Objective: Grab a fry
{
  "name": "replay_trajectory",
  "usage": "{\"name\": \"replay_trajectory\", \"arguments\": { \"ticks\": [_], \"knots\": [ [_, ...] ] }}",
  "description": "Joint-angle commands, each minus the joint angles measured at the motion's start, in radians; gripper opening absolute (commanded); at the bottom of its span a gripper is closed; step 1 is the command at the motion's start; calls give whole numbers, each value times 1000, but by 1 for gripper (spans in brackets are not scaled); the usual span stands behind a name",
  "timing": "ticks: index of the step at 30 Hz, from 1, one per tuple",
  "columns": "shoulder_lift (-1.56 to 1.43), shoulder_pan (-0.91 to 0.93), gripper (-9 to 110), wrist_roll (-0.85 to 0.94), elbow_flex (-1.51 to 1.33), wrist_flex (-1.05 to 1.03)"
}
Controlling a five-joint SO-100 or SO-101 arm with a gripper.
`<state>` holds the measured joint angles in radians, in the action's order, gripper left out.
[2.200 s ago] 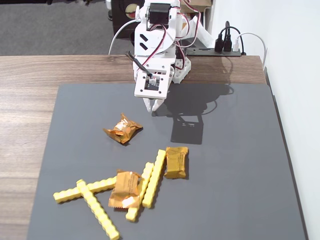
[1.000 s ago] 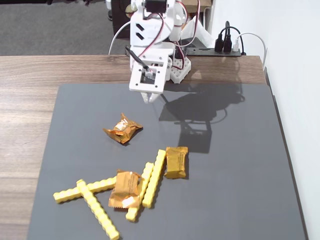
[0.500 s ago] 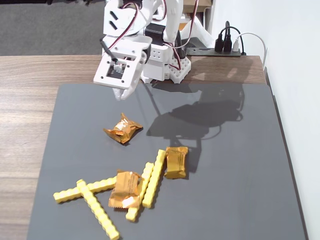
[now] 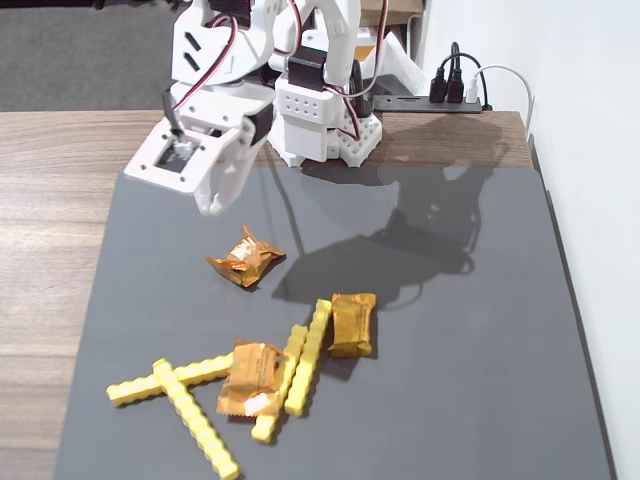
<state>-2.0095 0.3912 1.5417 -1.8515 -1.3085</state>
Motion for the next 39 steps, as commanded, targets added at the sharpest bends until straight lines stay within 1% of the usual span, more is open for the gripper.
{"name": "replay_trajectory", "arguments": {
  "ticks": [1,4,8,16,29,38,39],
  "knots": [
    [52,-31,1,-110,115,-5],
    [126,-49,1,-224,192,-17],
    [319,-58,1,-387,396,-127],
    [442,-40,1,-543,483,-115],
    [686,-46,1,-626,772,-138],
    [831,-40,1,-614,890,-138],
    [844,-38,3,-614,902,-140]
  ]
}}
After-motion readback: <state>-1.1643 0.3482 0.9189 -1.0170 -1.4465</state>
